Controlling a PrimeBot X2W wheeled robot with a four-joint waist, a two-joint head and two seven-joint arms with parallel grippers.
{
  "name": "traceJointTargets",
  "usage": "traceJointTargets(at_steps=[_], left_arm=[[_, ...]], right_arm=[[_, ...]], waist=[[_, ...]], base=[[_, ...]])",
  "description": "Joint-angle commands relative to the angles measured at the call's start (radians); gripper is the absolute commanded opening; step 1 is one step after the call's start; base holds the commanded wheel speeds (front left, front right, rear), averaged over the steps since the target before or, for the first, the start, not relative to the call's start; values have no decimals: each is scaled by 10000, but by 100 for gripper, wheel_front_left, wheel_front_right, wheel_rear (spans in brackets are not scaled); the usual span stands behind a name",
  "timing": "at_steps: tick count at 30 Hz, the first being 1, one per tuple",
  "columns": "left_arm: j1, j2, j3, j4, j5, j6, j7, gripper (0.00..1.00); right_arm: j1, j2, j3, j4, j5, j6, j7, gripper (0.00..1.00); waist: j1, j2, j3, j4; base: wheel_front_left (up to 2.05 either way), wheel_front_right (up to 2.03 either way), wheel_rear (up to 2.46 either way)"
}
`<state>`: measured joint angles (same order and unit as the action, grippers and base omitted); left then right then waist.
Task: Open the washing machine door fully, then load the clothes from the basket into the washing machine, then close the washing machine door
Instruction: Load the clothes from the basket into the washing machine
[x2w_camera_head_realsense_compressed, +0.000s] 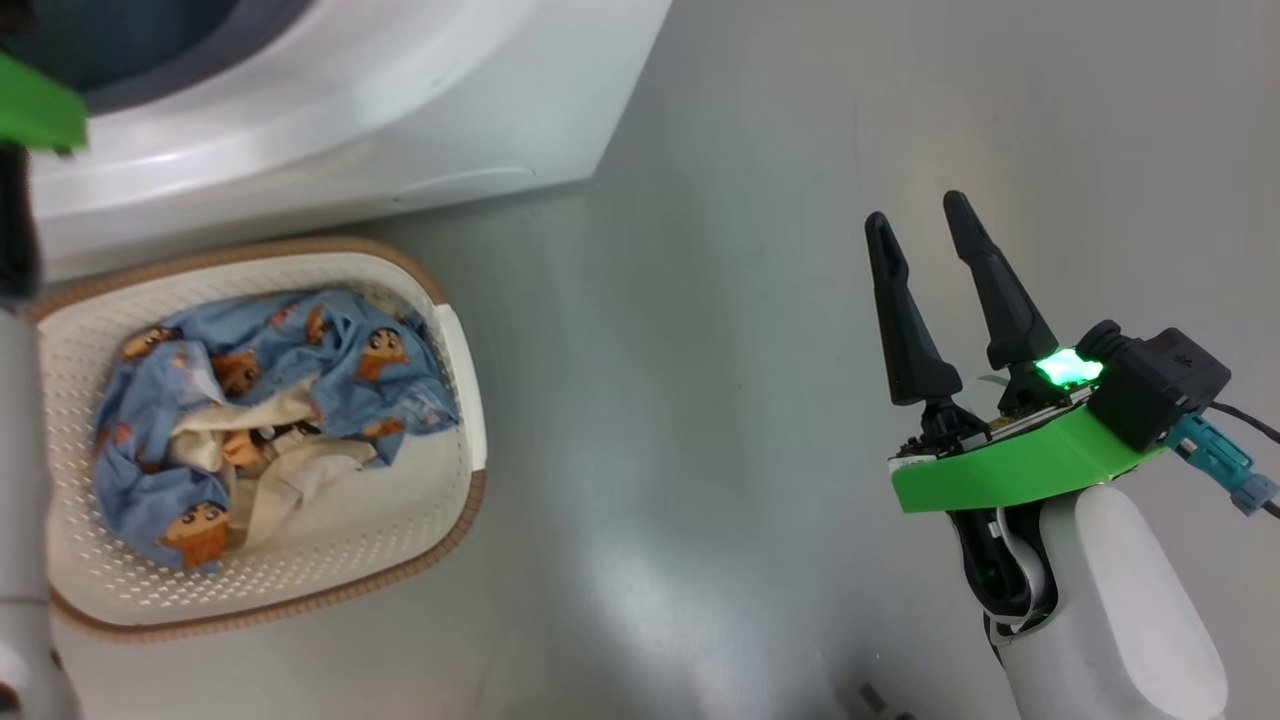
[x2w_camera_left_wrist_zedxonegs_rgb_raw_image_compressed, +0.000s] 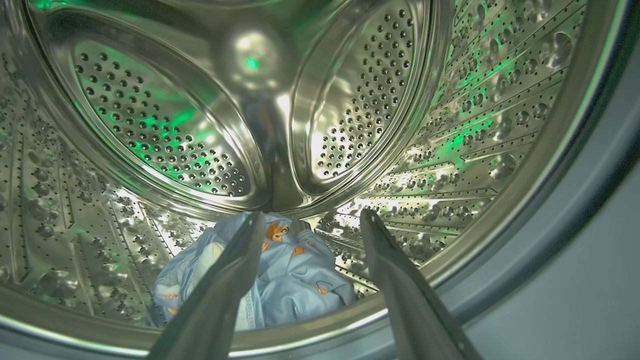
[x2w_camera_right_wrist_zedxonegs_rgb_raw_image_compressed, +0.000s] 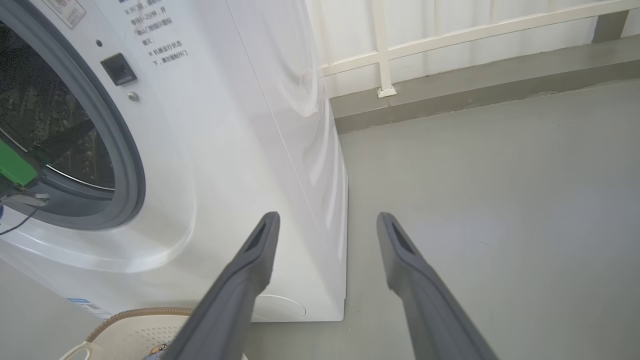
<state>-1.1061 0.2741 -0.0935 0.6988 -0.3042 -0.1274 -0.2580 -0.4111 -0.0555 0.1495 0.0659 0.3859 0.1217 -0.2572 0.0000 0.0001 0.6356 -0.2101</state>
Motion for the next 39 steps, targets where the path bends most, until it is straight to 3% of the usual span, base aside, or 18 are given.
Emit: traceJointTargets(at_steps=[1,28,39], left_arm=[[420,346,210,-434,-93,-31,-38,100],[6263,-295,1044,-3738,-199,-32,-38,100],[8229,-921,1575,-4857,-243,-32,-38,100]], right_arm=[[221,52,187,-156,90,90,-46,100],[932,-362,329,482,128,90,-46,100],[1391,-521,329,639,228,90,-46,100]], waist=[[0,-1,-466,222],[0,-1,-3397,1130],[0,-1,-4321,1582]], base=[[0,0,0],[0,0,0],[0,0,0]])
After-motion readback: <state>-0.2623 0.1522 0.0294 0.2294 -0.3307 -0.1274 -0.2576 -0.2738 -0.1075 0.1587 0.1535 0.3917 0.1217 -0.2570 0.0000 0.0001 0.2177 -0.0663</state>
